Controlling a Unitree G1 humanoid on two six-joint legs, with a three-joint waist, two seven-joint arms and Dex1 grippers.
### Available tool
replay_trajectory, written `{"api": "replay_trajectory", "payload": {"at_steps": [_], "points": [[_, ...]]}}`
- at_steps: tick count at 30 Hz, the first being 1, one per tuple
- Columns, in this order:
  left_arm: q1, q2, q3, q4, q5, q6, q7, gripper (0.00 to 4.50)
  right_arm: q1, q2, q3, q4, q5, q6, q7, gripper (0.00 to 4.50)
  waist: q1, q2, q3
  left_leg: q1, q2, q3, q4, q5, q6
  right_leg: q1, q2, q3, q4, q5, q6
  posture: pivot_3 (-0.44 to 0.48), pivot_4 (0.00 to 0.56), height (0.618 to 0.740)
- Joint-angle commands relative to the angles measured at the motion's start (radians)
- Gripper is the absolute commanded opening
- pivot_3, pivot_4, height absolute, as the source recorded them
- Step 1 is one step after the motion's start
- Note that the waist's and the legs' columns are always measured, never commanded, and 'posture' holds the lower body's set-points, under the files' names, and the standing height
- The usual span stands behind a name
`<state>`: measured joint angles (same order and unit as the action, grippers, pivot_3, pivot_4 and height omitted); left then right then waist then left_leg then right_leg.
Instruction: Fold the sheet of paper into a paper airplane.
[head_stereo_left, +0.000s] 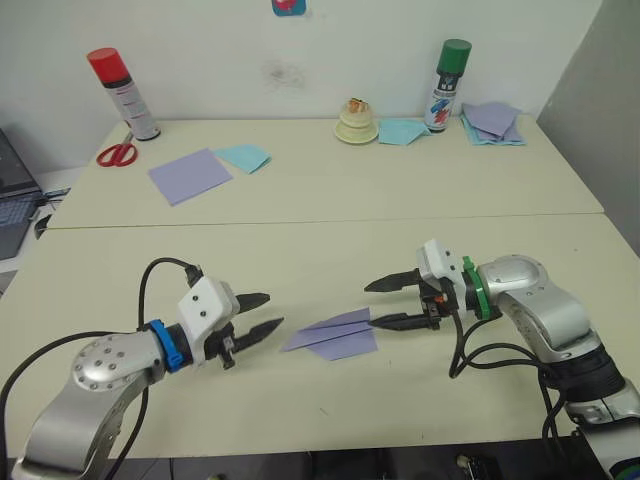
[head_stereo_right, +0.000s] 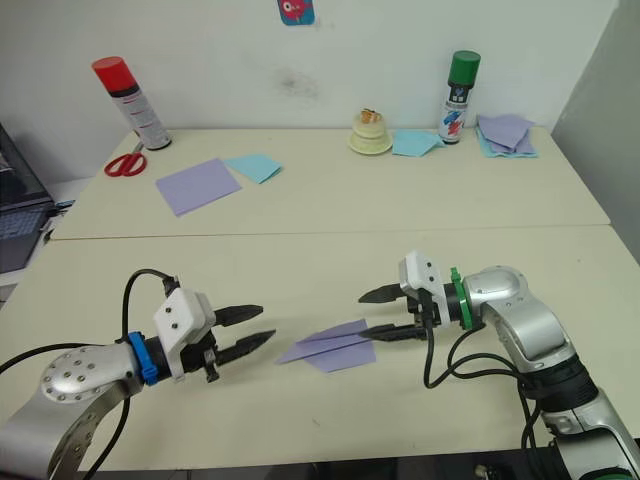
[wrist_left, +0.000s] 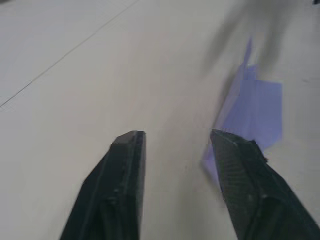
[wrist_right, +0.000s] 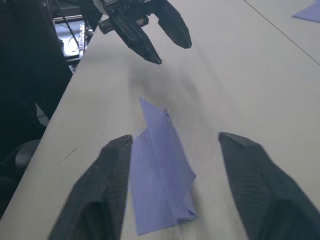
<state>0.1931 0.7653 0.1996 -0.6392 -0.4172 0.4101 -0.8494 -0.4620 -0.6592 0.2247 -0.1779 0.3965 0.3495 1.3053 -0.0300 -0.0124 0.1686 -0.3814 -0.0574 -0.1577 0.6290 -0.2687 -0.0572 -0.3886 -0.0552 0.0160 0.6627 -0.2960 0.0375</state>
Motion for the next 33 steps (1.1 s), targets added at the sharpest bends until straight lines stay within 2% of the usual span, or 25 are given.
{"api": "replay_trajectory", "payload": {"at_steps": [1, 2, 3, 5, 8, 15, 24, 33], "points": [[0.107, 0.005, 0.071, -0.090, 0.016, -0.110, -0.042, 3.60, 0.051, -0.064, -0.013, -0.028, -0.042, -0.200, 0.104, 3.21, 0.002, 0.000, 0.000, 0.000, 0.000, 0.000, 0.000, 0.000, 0.000, 0.000, 0.000, -0.001, -0.001, 0.000, 0.000, 0.000, 0.150, 0.740], [0.145, -0.001, 0.081, -0.099, 0.025, -0.141, -0.051, 3.94, 0.068, -0.071, -0.005, -0.022, -0.051, -0.230, 0.115, 3.21, 0.002, 0.000, 0.000, 0.000, 0.000, 0.001, 0.000, 0.000, 0.000, 0.001, 0.000, -0.001, -0.002, 0.000, 0.000, 0.000, 0.150, 0.740], [0.178, -0.006, 0.085, -0.105, 0.040, -0.176, -0.059, 4.26, 0.078, -0.068, 0.001, -0.016, -0.052, -0.245, 0.117, 2.99, 0.002, 0.000, 0.000, 0.000, 0.000, 0.001, 0.000, 0.000, 0.001, 0.001, 0.000, -0.001, -0.002, 0.000, 0.000, 0.000, 0.150, 0.740], [0.236, -0.024, 0.086, -0.110, 0.072, -0.244, -0.060, 4.26, 0.092, -0.046, 0.024, 0.002, -0.087, -0.295, 0.099, 2.57, 0.001, 0.000, 0.000, 0.000, 0.001, 0.002, 0.000, -0.001, 0.001, 0.001, 0.000, 0.000, -0.001, 0.000, 0.000, 0.000, 0.150, 0.740], [0.283, -0.047, 0.082, -0.115, 0.092, -0.286, -0.045, 4.26, 0.091, 0.011, 0.053, 0.030, -0.161, -0.352, 0.025, 1.50, 0.002, 0.000, 0.000, 0.001, 0.001, 0.002, 0.000, -0.003, 0.005, 0.001, 0.000, 0.000, 0.000, 0.000, 0.000, 0.000, 0.150, 0.740], [0.329, -0.077, 0.066, -0.145, 0.105, -0.291, -0.010, 4.26, 0.047, 0.117, 0.098, 0.075, -0.252, -0.386, -0.085, 1.50, 0.004, 0.000, 0.000, 0.002, 0.000, 0.002, 0.002, -0.002, 0.005, 0.002, 0.001, 0.000, 0.001, 0.002, 0.000, 0.000, 0.150, 0.740], [0.292, -0.076, 0.057, -0.151, 0.107, -0.272, 0.020, 4.26, -0.002, 0.138, 0.180, 0.223, -0.418, -0.514, -0.145, 1.50, 0.003, 0.000, 0.000, 0.002, 0.000, 0.002, 0.002, -0.001, 0.002, 0.002, 0.001, -0.001, 0.001, 0.002, 0.000, 0.000, 0.150, 0.740], [0.378, -0.077, 0.083, -0.212, 0.092, -0.252, 0.024, 4.26, -0.053, 0.200, 0.226, 0.291, -0.472, -0.480, -0.169, 1.50, 0.001, 0.000, 0.000, 0.003, 0.001, 0.004, 0.002, -0.001, 0.002, 0.002, 0.001, 0.001, 0.002, 0.002, 0.000, 0.000, 0.150, 0.740]]}}
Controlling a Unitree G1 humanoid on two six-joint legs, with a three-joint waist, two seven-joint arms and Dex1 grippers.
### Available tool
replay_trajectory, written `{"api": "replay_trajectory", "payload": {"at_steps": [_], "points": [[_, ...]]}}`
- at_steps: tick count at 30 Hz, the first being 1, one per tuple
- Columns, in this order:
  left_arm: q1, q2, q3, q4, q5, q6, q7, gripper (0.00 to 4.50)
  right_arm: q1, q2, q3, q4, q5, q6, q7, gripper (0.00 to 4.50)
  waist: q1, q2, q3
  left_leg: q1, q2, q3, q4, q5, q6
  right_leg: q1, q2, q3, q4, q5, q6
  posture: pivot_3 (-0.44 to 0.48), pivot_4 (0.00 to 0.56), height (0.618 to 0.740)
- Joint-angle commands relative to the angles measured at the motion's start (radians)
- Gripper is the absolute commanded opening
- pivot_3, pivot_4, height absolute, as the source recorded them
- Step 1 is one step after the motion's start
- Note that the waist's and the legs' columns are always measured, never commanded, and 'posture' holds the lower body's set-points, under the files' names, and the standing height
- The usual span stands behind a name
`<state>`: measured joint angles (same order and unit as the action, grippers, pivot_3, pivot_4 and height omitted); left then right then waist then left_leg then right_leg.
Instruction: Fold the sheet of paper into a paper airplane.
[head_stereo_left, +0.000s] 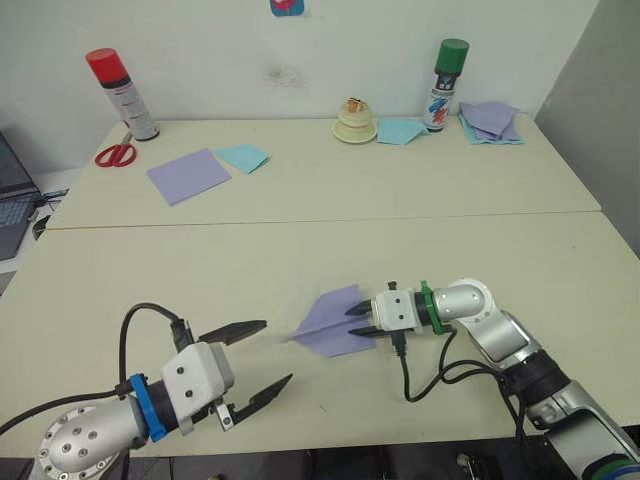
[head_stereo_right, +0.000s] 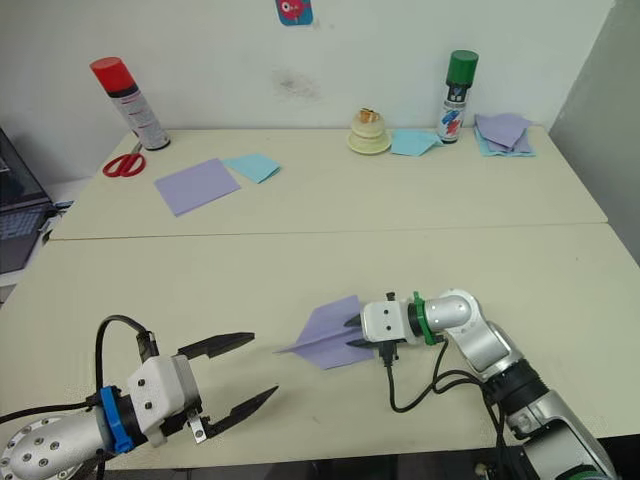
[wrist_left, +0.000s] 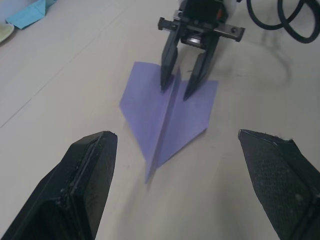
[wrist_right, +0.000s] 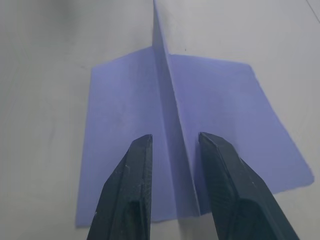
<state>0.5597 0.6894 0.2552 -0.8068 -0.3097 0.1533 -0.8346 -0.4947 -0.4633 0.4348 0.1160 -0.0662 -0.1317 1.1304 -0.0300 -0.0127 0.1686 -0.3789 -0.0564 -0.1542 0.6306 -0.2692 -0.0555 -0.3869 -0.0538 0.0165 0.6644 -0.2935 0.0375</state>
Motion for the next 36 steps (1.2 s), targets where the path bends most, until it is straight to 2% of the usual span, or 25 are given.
{"api": "replay_trajectory", "payload": {"at_steps": [1, 2, 4, 6, 7, 8, 14, 18, 20, 24, 26, 28, 32, 36], "points": [[0.012, -0.001, 0.032, -0.048, -0.019, 0.012, 0.013, 4.26, -0.025, 0.004, 0.022, 0.004, -0.015, 0.004, 0.012, 1.50, 0.001, 0.000, 0.000, 0.000, 0.000, 0.000, 0.000, 0.000, 0.000, 0.000, 0.000, 0.000, 0.000, 0.000, 0.000, 0.000, 0.150, 0.740], [0.007, -0.004, 0.039, -0.055, -0.029, 0.029, 0.024, 4.26, -0.036, 0.004, 0.033, 0.017, -0.026, 0.005, 0.018, 1.50, 0.001, 0.000, 0.000, 0.000, 0.000, 0.000, 0.000, 0.000, 0.000, 0.000, 0.000, 0.000, 0.000, 0.000, 0.000, 0.000, 0.150, 0.740], [0.007, -0.009, 0.046, -0.069, -0.037, 0.045, 0.035, 4.26, -0.050, 0.008, 0.043, 0.031, -0.032, 0.022, 0.026, 1.13, 0.001, 0.000, 0.000, 0.000, 0.000, -0.001, 0.000, -0.001, 0.001, 0.000, 0.000, -0.001, 0.000, 0.000, 0.000, 0.000, 0.150, 0.740], [0.028, -0.013, 0.051, -0.085, -0.037, 0.054, 0.038, 4.26, -0.064, 0.011, 0.044, 0.031, -0.026, 0.044, 0.039, 0.58, 0.001, 0.000, 0.000, 0.001, 0.000, 0.000, 0.000, -0.001, 0.001, 0.001, 0.000, -0.001, 0.000, 0.000, 0.000, 0.000, 0.150, 0.740], [0.047, -0.017, 0.061, -0.103, -0.065, 0.071, 0.037, 4.38, -0.077, 0.004, 0.047, 0.025, -0.036, 0.057, 0.048, 0.21, 0.001, 0.000, 0.000, 0.001, 0.000, 0.000, 0.000, -0.001, 0.001, 0.001, 0.000, -0.001, 0.000, 0.000, 0.000, 0.000, 0.150, 0.740], [0.064, -0.019, 0.069, -0.121, -0.096, 0.091, 0.037, 4.50, -0.086, -0.004, 0.050, 0.019, -0.045, 0.064, 0.055, 0.02, 0.001, 0.000, 0.000, 0.001, 0.000, 0.000, 0.000, -0.001, 0.001, 0.001, 0.000, -0.001, 0.000, 0.000, 0.000, 0.000, 0.150, 0.740], [0.070, -0.011, 0.091, -0.157, -0.180, 0.147, 0.049, 4.50, -0.089, -0.042, 0.047, -0.055, -0.049, 0.109, 0.068, 0.02, 0.003, 0.000, 0.000, 0.001, 0.000, -0.001, 0.000, -0.001, 0.001, 0.001, 0.000, 0.000, 0.000, 0.000, 0.000, 0.000, 0.150, 0.740], [-0.013, 0.022, 0.105, -0.134, -0.226, 0.192, 0.048, 4.50, -0.025, -0.071, -0.074, -0.135, 0.036, 0.246, 0.013, 0.02, 0.009, 0.000, 0.000, 0.000, 0.000, -0.002, 0.001, 0.000, 0.001, 0.002, 0.000, -0.001, 0.000, 0.000, 0.000, 0.000, 0.150, 0.740], [-0.115, 0.084, 0.126, -0.110, -0.334, 0.282, 0.045, 4.50, 0.031, -0.098, -0.201, -0.198, 0.092, 0.383, -0.053, 0.02, 0.011, 0.000, 0.000, 0.000, 0.000, -0.002, 0.001, 0.000, 0.001, 0.002, 0.000, -0.001, 0.001, 0.000, 0.000, 0.000, 0.150, 0.740], [-0.481, 0.265, 0.125, 0.042, -0.623, 0.511, 0.055, 4.50, 0.136, -0.116, -0.449, -0.386, 0.174, 0.796, -0.230, 0.02, 0.031, 0.000, 0.000, -0.002, -0.001, -0.005, 0.004, -0.001, 0.002, 0.002, 0.001, -0.004, 0.003, 0.000, 0.000, 0.000, 0.150, 0.740], [-0.689, 0.317, 0.077, 0.143, -0.682, 0.584, 0.059, 4.50, 0.173, -0.091, -0.535, -0.468, 0.151, 0.972, -0.356, 0.02, 0.029, -0.001, 0.000, -0.001, -0.002, -0.004, 0.006, -0.001, 0.002, 0.000, 0.001, -0.003, 0.009, 0.000, 0.000, 0.000, 0.150, 0.740], [-0.833, 0.342, 0.022, 0.212, -0.699, 0.632, 0.041, 4.50, 0.195, -0.035, -0.598, -0.551, 0.145, 1.157, -0.464, 0.02, 0.022, -0.001, 0.000, -0.001, -0.002, -0.004, 0.007, -0.001, 0.002, 0.000, 0.001, -0.004, 0.010, 0.000, 0.000, 0.000, 0.150, 0.740], [-0.950, 0.344, -0.049, 0.243, -0.704, 0.673, 0.000, 4.50, 0.200, 0.065, -0.632, -0.642, 0.146, 1.365, -0.604, 0.02, -0.014, 0.000, 0.000, 0.002, -0.001, 0.005, 0.007, 0.000, 0.000, -0.003, 0.003, 0.002, 0.014, -0.001, 0.000, 0.000, 0.150, 0.740], [-0.962, 0.341, -0.085, 0.222, -0.711, 0.674, -0.067, 4.50, 0.185, 0.154, -0.601, -0.638, 0.120, 1.426, -0.731, 0.02, -0.022, 0.000, 0.001, 0.003, 0.001, 0.006, 0.006, 0.000, 0.000, -0.004, 0.002, 0.003, 0.015, -0.001, 0.000, 0.000, 0.150, 0.740]]}}
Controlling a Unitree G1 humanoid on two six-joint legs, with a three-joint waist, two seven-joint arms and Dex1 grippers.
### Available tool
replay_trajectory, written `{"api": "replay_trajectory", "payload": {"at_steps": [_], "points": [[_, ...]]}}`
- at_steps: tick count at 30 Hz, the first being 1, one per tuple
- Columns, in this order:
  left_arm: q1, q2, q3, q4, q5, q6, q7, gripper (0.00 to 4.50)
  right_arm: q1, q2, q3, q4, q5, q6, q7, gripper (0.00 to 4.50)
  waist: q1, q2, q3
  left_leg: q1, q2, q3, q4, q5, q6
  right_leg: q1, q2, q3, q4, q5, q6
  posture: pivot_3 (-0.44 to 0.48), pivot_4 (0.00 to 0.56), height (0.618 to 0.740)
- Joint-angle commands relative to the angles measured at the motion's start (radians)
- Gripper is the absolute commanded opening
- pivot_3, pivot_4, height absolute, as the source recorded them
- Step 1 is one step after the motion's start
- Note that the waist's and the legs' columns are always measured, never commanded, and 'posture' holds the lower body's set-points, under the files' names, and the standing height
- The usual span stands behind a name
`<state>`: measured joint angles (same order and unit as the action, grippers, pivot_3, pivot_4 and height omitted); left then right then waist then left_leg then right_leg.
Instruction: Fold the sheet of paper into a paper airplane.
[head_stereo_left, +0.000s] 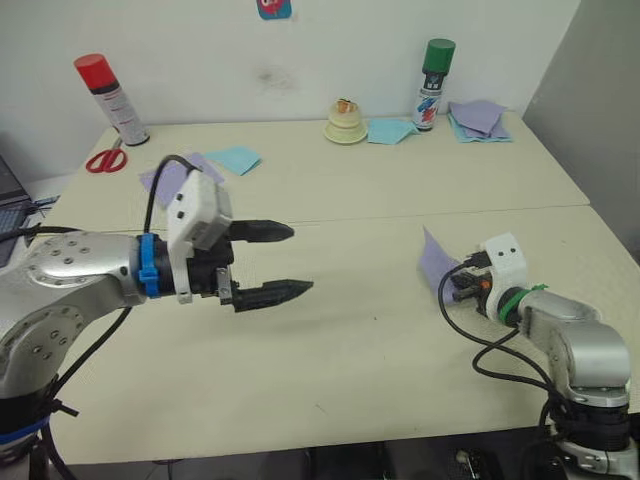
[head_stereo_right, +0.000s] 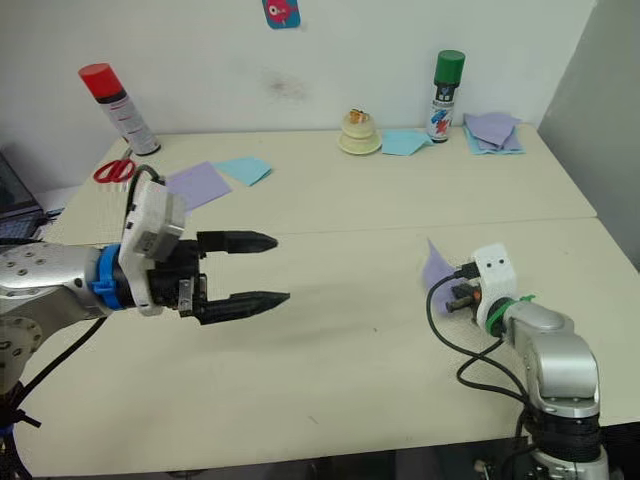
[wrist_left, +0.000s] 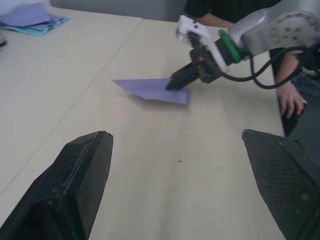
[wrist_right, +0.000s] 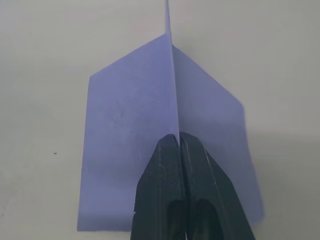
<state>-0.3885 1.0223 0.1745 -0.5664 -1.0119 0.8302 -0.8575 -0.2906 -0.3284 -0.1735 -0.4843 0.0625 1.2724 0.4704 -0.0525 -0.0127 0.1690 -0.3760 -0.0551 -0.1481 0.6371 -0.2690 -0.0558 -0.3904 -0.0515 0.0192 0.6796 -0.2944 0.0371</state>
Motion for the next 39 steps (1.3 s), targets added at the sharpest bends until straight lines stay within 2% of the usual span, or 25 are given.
{"api": "replay_trajectory", "payload": {"at_steps": [1, 10, 13, 17, 19, 20, 21, 23, 24, 27, 30, 32, 35, 39], "points": [[-0.018, 0.010, -0.008, -0.012, 0.003, -0.008, -0.053, 4.50, -0.026, 0.037, 0.014, -0.033, -0.012, 0.024, -0.096, 0.02, 0.001, 0.001, 0.000, 0.000, 0.000, 0.000, 0.000, 0.000, 0.000, 0.000, 0.000, 0.000, 0.000, 0.000, 0.000, 0.000, 0.150, 0.740], [-0.038, -0.012, -0.034, -0.007, 0.051, -0.011, -0.056, 4.50, -0.090, 0.145, 0.048, 0.046, -0.001, -0.038, -0.240, 0.02, 0.002, 0.001, 0.000, 0.000, -0.001, -0.001, 0.002, -0.001, 0.002, 0.001, 0.000, 0.000, 0.001, 0.000, 0.000, 0.000, 0.150, 0.740], [-0.031, -0.010, -0.030, -0.009, 0.059, -0.011, -0.055, 4.50, -0.095, 0.157, 0.035, 0.045, 0.025, -0.025, -0.243, 0.61, 0.002, 0.001, 0.000, 0.000, -0.001, -0.001, 0.002, -0.001, 0.001, 0.001, 0.000, 0.000, 0.001, 0.000, 0.000, 0.000, 0.150, 0.740], [-0.019, -0.010, -0.022, -0.018, 0.055, -0.006, -0.047, 4.50, -0.106, 0.175, 0.017, 0.026, 0.053, -0.007, -0.243, 2.05, 0.002, 0.001, 0.000, 0.000, -0.001, -0.001, 0.002, -0.001, 0.002, 0.000, 0.000, 0.000, 0.001, 0.000, 0.000, 0.000, 0.150, 0.740], [0.003, -0.008, -0.006, -0.019, 0.054, -0.002, -0.038, 4.50, -0.122, 0.166, -0.009, -0.012, 0.098, -0.039, -0.205, 2.66, 0.002, 0.001, 0.000, 0.000, -0.001, -0.001, 0.002, -0.001, 0.002, 0.000, 0.000, 0.000, 0.001, 0.000, 0.000, 0.000, 0.150, 0.740], [0.020, -0.005, 0.005, -0.019, 0.055, 0.000, -0.033, 4.50, -0.127, 0.155, -0.030, -0.039, 0.133, -0.059, -0.168, 2.82, 0.002, 0.001, 0.001, 0.000, -0.001, -0.001, 0.002, -0.001, 0.002, 0.001, 0.000, -0.001, 0.001, 0.000, 0.000, 0.000, 0.150, 0.740], [0.048, -0.003, 0.019, -0.018, 0.066, -0.003, -0.027, 4.50, -0.124, 0.128, -0.057, -0.061, 0.173, -0.078, -0.118, 2.91, 0.001, 0.002, 0.001, 0.000, -0.001, -0.001, 0.002, -0.001, 0.002, 0.000, 0.000, 0.000, 0.001, 0.000, 0.000, 0.000, 0.150, 0.740], [0.109, -0.006, 0.053, -0.006, 0.092, -0.012, -0.008, 4.50, -0.093, 0.029, -0.072, -0.072, 0.245, -0.154, 0.019, 3.63, 0.001, 0.002, 0.001, 0.000, -0.001, -0.001, 0.002, -0.001, 0.003, 0.000, 0.000, 0.000, 0.000, 0.000, 0.000, 0.000, 0.150, 0.740], [0.150, -0.012, 0.076, 0.006, 0.118, -0.021, 0.011, 4.50, -0.051, -0.064, -0.052, -0.066, 0.256, -0.267, 0.136, 3.94, 0.001, 0.002, 0.001, 0.000, -0.001, -0.001, 0.002, -0.002, 0.003, 0.001, 0.000, 0.000, 0.000, 0.000, 0.000, 0.000, 0.150, 0.740], [0.299, -0.049, 0.167, 0.073, 0.232, -0.062, 0.095, 4.50, 0.056, -0.313, -0.053, 0.048, 0.285, -0.581, 0.475, 3.94, 0.006, 0.002, 0.001, 0.000, -0.002, 0.000, 0.002, -0.003, 0.005, 0.002, -0.001, -0.001, -0.002, -0.002, 0.002, 0.000, 0.150, 0.740], [0.478, -0.087, 0.304, 0.143, 0.321, -0.111, 0.116, 4.50, 0.107, -0.553, -0.027, 0.309, 0.181, -0.948, 0.696, 3.94, 0.003, 0.001, 0.002, 0.002, -0.002, 0.006, 0.003, -0.004, 0.007, 0.003, -0.002, 0.000, -0.001, -0.002, 0.003, 0.000, 0.150, 0.740], [0.571, -0.109, 0.413, 0.191, 0.375, -0.148, 0.126, 4.50, 0.021, -0.634, -0.047, 0.483, 0.201, -0.971, 0.738, 3.94, -0.002, -0.001, 0.004, 0.003, -0.001, 0.012, 0.003, -0.004, 0.008, 0.003, -0.002, 0.004, -0.001, -0.002, 0.003, 0.000, 0.150, 0.740], [0.627, -0.098, 0.538, 0.233, 0.421, -0.175, 0.124, 4.50, -0.098, -0.697, -0.044, 0.658, 0.202, -1.027, 0.771, 3.94, -0.003, -0.004, 0.009, 0.006, 0.000, 0.014, 0.004, -0.004, 0.008, 0.004, -0.002, 0.009, 0.001, -0.001, 0.001, 0.000, 0.150, 0.740], [0.633, -0.054, 0.590, 0.272, 0.462, -0.198, 0.088, 4.50, -0.148, -0.723, -0.015, 0.752, 0.194, -1.108, 0.823, 3.94, 0.015, -0.007, 0.010, 0.008, 0.000, 0.014, 0.004, -0.005, 0.008, 0.007, -0.002, 0.007, -0.001, -0.001, 0.001, 0.000, 0.150, 0.740]]}}
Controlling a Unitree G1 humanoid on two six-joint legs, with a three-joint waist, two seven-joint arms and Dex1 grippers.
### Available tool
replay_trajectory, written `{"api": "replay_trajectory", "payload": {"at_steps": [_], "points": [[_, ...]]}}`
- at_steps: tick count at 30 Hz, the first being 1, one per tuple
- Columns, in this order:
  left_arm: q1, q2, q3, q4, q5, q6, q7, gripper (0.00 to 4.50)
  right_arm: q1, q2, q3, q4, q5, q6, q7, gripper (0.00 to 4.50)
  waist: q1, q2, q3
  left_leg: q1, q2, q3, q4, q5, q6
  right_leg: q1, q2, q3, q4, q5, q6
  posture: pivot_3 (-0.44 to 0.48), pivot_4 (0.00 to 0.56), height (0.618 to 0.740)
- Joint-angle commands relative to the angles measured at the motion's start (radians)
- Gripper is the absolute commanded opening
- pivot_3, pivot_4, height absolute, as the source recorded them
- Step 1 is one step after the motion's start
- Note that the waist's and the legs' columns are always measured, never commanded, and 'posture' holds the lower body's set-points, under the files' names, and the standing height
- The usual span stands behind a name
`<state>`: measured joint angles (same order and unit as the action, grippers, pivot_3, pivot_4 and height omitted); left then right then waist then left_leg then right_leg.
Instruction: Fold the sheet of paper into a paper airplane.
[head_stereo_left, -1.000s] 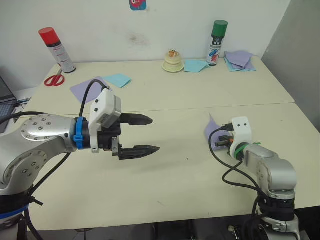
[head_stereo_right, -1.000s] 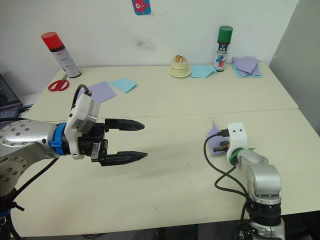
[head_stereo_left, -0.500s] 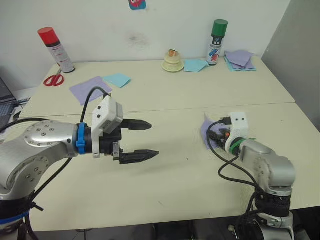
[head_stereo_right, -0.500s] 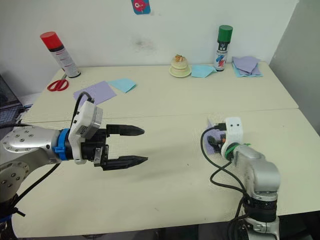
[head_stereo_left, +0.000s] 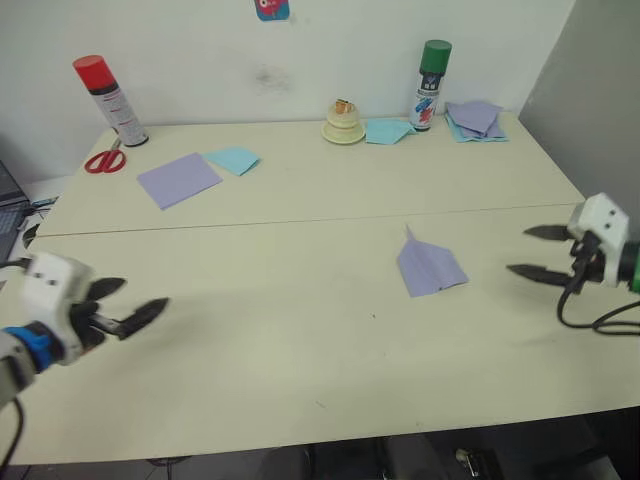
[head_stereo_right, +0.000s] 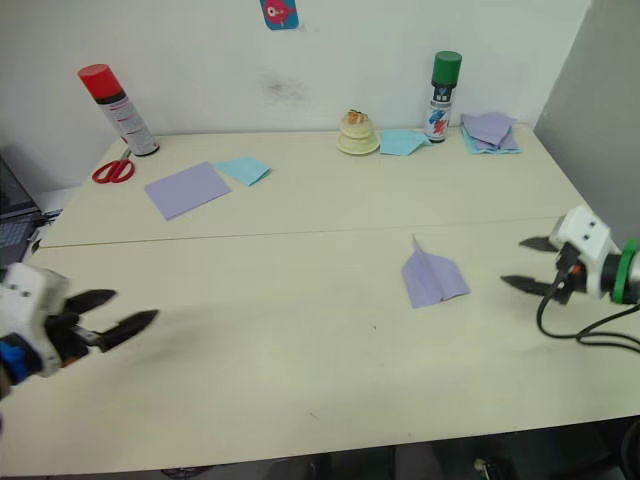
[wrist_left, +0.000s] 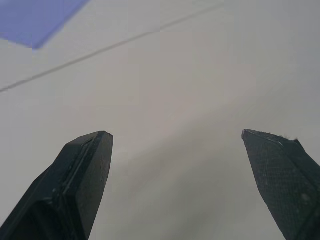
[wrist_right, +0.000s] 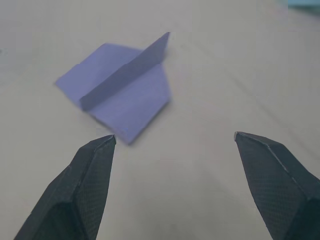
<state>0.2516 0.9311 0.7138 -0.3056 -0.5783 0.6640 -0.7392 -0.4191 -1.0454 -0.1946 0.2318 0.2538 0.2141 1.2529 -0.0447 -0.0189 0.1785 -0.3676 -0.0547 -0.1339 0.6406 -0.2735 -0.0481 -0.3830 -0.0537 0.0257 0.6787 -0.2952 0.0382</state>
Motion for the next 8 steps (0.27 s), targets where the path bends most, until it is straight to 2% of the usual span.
{"api": "replay_trajectory", "payload": {"at_steps": [1, 8], "points": [[-0.013, 0.049, 0.047, 0.018, 0.034, -0.037, -0.044, 4.50, -0.033, -0.004, 0.009, 0.050, 0.011, -0.048, 0.046, 3.94, 0.012, 0.000, 0.000, 0.000, 0.000, 0.000, 0.000, 0.000, 0.000, 0.001, 0.000, -0.001, -0.001, 0.000, 0.000, 0.000, 0.150, 0.740], [-0.109, 0.071, -0.018, 0.057, 0.056, -0.045, -0.062, 4.50, -0.061, -0.002, 0.016, 0.076, 0.020, -0.050, 0.050, 3.94, 0.019, 0.000, 0.001, -0.002, -0.001, -0.002, 0.000, 0.000, 0.000, -0.001, -0.002, 0.000, -0.001, 0.001, 0.000, 0.000, 0.150, 0.740]]}}
